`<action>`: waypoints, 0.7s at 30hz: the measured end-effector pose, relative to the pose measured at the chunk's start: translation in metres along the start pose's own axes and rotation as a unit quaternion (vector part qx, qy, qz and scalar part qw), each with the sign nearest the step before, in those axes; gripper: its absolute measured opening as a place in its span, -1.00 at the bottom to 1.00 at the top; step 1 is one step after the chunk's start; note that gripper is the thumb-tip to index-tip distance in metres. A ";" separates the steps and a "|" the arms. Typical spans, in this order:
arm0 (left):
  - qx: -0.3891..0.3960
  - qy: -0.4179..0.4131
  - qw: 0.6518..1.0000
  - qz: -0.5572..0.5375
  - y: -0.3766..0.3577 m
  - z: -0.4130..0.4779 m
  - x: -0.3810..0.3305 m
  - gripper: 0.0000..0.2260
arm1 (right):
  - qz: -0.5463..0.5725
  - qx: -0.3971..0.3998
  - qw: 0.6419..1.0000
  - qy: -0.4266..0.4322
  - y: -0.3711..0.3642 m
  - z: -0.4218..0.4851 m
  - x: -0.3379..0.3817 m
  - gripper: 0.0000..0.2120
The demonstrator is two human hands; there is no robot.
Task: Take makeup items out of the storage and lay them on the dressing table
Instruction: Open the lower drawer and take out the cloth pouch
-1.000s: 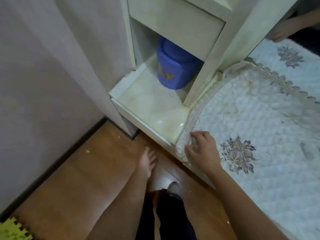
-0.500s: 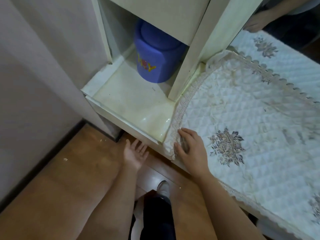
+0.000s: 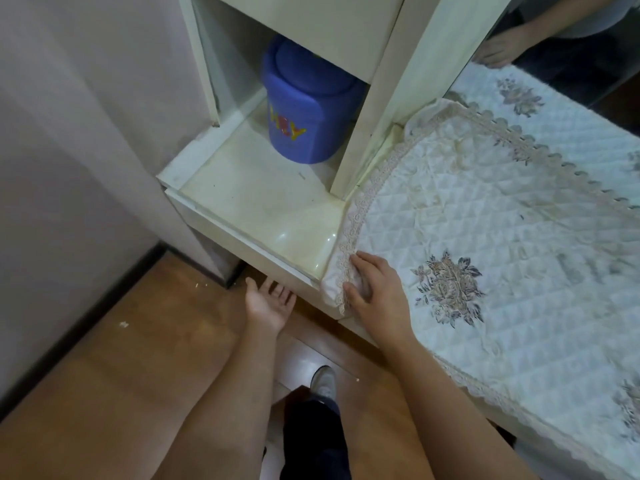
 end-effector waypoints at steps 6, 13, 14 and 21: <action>-0.021 -0.001 1.000 0.010 0.029 -0.018 0.002 -0.37 | -0.003 0.000 1.000 -0.007 -0.002 0.000 0.001 -0.58; -0.068 0.019 0.997 0.029 0.091 -0.069 0.004 -0.34 | -0.026 0.000 1.000 -0.008 -0.002 -0.004 0.005 -0.58; -0.072 0.021 0.997 0.027 0.100 -0.076 0.005 -0.34 | -0.028 -0.001 1.000 -0.008 -0.002 -0.004 0.006 -0.58; -0.076 0.052 0.994 0.051 0.156 -0.118 0.004 -0.26 | -0.040 -0.004 0.999 -0.019 -0.006 -0.010 0.014 -0.57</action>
Point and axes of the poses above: each hand's wrist, its own z-axis towards the middle knuckle, its own y-axis out of the back of the hand, x = y × z, the point moved 1 cm from there along z, towards the middle knuckle, and after that the axes turned 9 degrees about z, right-handed, at the moved point
